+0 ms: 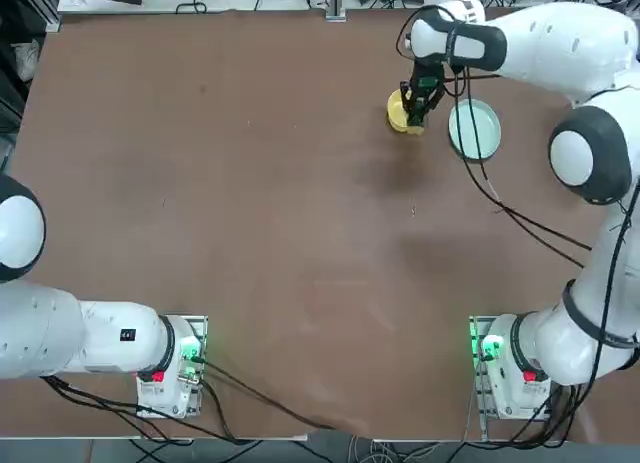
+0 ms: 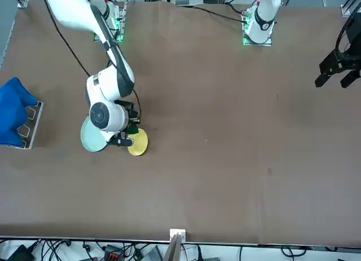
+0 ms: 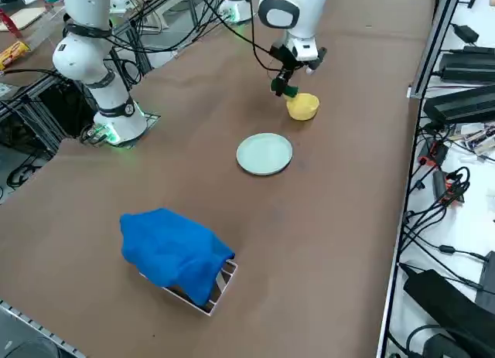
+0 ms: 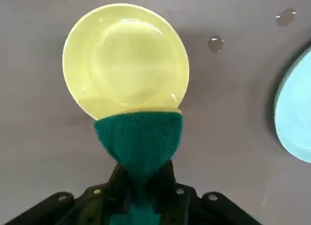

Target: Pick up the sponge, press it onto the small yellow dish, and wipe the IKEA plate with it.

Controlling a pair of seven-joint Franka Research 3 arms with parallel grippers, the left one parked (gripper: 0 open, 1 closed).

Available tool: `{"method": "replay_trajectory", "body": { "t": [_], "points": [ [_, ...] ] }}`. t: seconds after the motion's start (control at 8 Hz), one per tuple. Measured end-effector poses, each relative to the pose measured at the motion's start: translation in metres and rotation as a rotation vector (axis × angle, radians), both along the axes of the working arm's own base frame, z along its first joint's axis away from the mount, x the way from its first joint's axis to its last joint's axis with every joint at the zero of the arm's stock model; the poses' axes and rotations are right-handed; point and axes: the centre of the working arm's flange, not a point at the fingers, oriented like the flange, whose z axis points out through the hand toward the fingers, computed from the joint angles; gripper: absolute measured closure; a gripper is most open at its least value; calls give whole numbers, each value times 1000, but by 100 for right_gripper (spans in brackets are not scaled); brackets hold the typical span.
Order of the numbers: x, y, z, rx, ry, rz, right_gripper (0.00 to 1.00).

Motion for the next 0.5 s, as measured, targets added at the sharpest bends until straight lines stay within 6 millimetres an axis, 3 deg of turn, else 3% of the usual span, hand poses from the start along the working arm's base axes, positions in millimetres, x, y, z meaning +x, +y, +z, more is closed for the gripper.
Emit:
{"method": "replay_trajectory", "body": {
  "t": [0.5],
  "points": [
    [6, 0, -8, 10, 2, 24, 78]
  ]
}}
